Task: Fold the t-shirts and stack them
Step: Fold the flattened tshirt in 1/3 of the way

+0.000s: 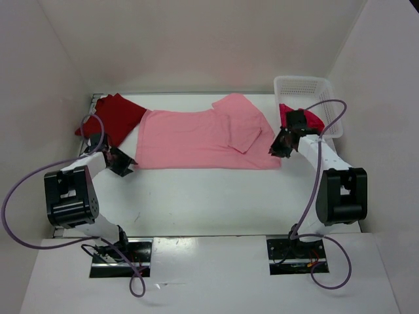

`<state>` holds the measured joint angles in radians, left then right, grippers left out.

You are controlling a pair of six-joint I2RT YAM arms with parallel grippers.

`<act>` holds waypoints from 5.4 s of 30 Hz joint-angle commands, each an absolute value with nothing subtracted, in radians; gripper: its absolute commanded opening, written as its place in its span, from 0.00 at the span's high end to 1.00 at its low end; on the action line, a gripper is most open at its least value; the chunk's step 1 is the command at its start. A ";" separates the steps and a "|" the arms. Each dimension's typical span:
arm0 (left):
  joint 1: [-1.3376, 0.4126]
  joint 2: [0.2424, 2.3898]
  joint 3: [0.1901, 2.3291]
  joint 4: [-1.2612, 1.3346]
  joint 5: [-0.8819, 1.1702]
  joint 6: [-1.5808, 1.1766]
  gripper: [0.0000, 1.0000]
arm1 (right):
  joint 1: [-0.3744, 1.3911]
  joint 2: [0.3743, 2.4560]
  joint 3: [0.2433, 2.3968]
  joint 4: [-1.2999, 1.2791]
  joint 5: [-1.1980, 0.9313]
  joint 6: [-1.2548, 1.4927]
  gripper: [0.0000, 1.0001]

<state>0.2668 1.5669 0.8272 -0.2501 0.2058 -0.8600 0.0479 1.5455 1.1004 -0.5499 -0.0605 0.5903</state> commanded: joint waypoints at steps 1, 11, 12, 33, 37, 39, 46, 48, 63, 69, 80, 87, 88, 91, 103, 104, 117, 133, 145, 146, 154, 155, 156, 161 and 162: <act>0.267 1.604 0.839 -0.201 0.233 -0.851 0.53 | 0.042 1.526 1.000 -0.509 -0.011 0.632 0.74; 0.267 1.689 0.841 -0.147 0.256 -0.851 0.74 | 0.026 1.536 0.890 -0.410 0.074 0.764 0.53; 0.267 1.698 0.841 -0.147 0.246 -0.851 0.78 | 0.026 1.546 0.890 -0.410 0.089 0.779 0.53; 0.316 1.622 0.801 -0.290 0.227 -0.736 1.00 | -0.029 1.410 0.770 -0.485 0.131 0.861 0.97; 0.373 1.539 0.732 -0.373 0.276 -0.700 1.00 | -0.069 1.312 0.747 -0.564 0.054 0.861 0.98; 0.373 1.500 0.719 -0.396 0.308 -0.721 1.00 | -0.069 1.287 0.776 -0.622 0.043 0.861 0.98; 0.382 1.289 0.660 -0.537 0.379 -0.810 0.97 | -0.078 1.227 0.825 -0.787 -0.038 0.830 0.97; 0.391 1.238 0.621 -0.570 0.412 -0.833 0.93 | -0.078 1.200 0.834 -0.822 -0.047 0.821 0.97; 0.391 1.195 0.822 -0.623 0.356 -0.761 0.01 | -0.028 1.190 1.026 -0.899 0.005 0.672 0.43; 0.202 1.215 0.801 -0.411 0.414 -0.739 0.59 | 0.103 1.323 0.921 -0.672 -0.158 0.673 1.00; -0.213 1.431 0.810 -0.250 0.284 -0.810 0.87 | 0.225 1.529 0.845 -0.433 -0.127 0.719 1.00; -0.232 1.496 0.802 -0.221 0.229 -0.810 0.81 | 0.225 1.611 0.870 -0.379 -0.160 0.730 1.00; -0.216 1.505 0.793 -0.221 0.215 -0.810 0.81 | 0.225 1.620 0.870 -0.368 -0.146 0.730 1.00; -0.178 1.505 0.738 -0.198 0.227 -0.821 0.80 | 0.225 1.632 0.870 -0.357 -0.158 0.741 1.00; -0.075 1.422 0.672 -0.284 0.124 -0.770 0.76 | 0.225 1.568 0.896 -0.449 -0.131 0.732 1.00; -0.060 1.422 0.672 -0.297 0.103 -0.784 0.76 | 0.225 1.557 0.885 -0.449 -0.117 0.723 1.00; 0.080 1.356 0.623 -0.279 0.160 -0.784 0.75 | 0.225 1.673 0.983 -0.394 -0.167 0.723 1.00; 0.080 1.279 0.712 -0.342 0.181 -0.764 0.75 | 0.225 1.656 1.089 -0.440 -0.196 0.683 0.79; -0.213 1.336 0.759 -0.301 0.155 -0.825 0.73 | 0.225 1.531 0.836 -0.451 -0.170 0.712 0.65; -0.222 1.354 0.759 -0.285 0.155 -0.825 0.73 | 0.225 1.531 0.836 -0.451 -0.170 0.712 0.65; -0.235 1.399 0.750 -0.253 0.164 -0.836 0.73 | 0.235 1.554 0.880 -0.431 -0.249 0.721 0.65; -0.235 1.390 0.750 -0.253 0.164 -0.836 0.73 | 0.235 1.554 0.881 -0.431 -0.238 0.721 0.65; -0.235 1.390 0.739 -0.253 0.164 -0.836 0.73 | 0.235 1.545 0.881 -0.431 -0.238 0.721 0.65; -0.235 1.379 0.716 -0.242 0.164 -0.836 0.73 | 0.235 1.559 0.881 -0.411 -0.251 0.721 0.65; -0.235 1.379 0.706 -0.233 0.164 -0.836 0.73 | 0.235 1.574 0.881 -0.411 -0.252 0.721 0.65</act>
